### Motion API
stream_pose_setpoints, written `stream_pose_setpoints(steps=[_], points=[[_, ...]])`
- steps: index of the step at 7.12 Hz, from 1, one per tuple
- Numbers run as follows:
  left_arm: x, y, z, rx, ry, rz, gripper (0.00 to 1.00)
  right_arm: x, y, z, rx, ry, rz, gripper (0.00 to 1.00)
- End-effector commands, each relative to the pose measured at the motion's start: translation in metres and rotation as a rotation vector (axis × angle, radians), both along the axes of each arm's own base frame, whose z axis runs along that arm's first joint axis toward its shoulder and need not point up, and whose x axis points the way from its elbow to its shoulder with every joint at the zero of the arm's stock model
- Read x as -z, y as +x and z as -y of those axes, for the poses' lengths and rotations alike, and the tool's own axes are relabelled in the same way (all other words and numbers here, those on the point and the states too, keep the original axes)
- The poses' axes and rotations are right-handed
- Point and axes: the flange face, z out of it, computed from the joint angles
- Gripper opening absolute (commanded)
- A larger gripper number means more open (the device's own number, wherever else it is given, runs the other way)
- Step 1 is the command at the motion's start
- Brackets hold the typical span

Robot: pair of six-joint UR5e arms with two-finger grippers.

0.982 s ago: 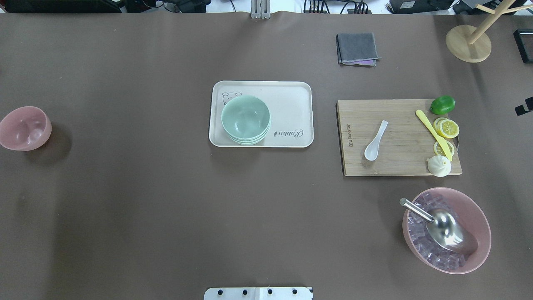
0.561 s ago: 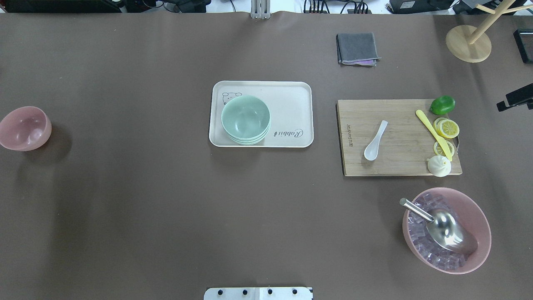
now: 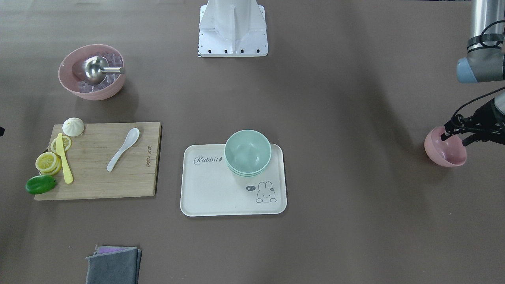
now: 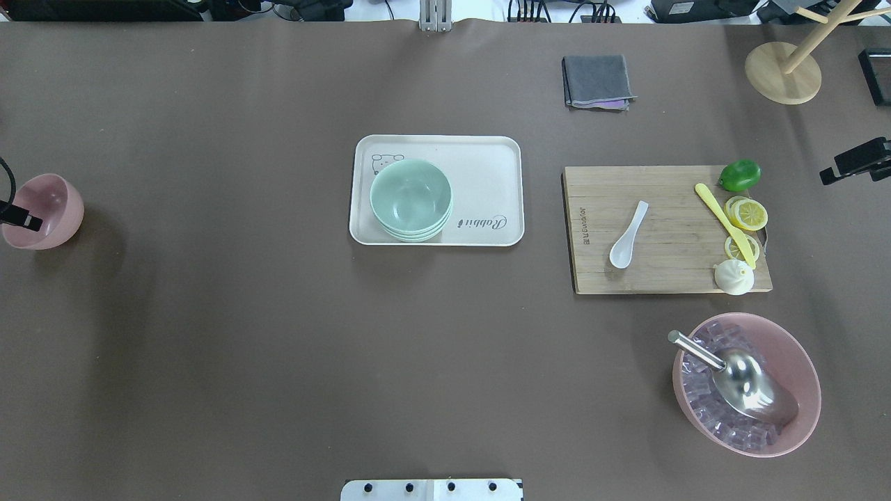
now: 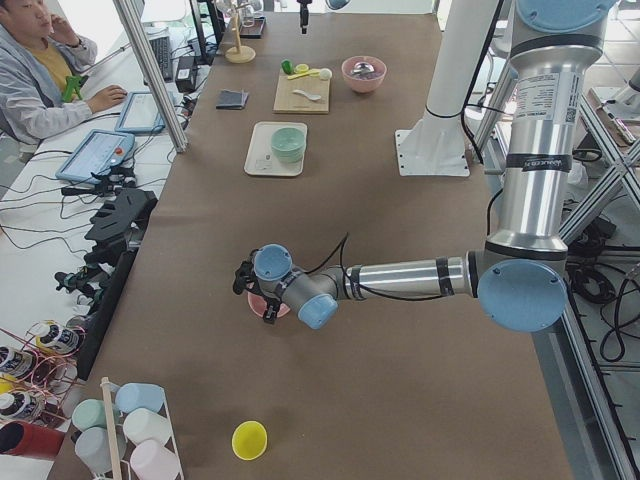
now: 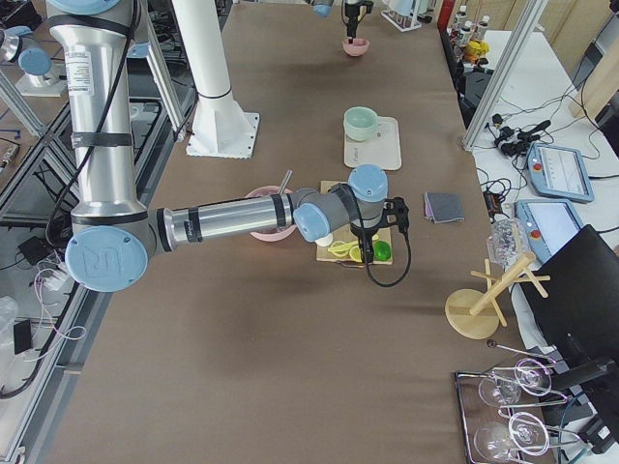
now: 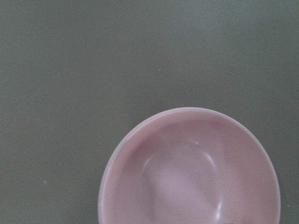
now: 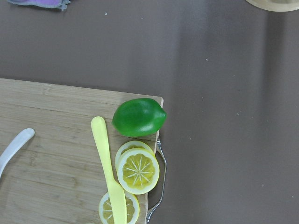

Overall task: Stack pink bowl on green and place spoon
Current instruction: 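Grasp the lone pink bowl's rim with the left gripper while the right arm approaches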

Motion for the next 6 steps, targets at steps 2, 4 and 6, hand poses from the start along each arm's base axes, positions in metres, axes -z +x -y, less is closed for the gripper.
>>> stream_pose_setpoints(steps=[2, 4, 6], points=[[0.000, 0.002, 0.003, 0.007, 0.017, 0.018, 0.40, 0.015, -0.001, -0.002, -0.035, -0.024, 0.016, 1.00], [0.000, 0.001, 0.004, 0.012, 0.014, 0.024, 0.52, 0.018, -0.003, -0.004, -0.042, -0.037, 0.021, 1.00], [0.007, -0.014, 0.009, 0.042, 0.017, 0.023, 0.65, 0.020, -0.004, -0.008, -0.042, -0.041, 0.022, 1.00]])
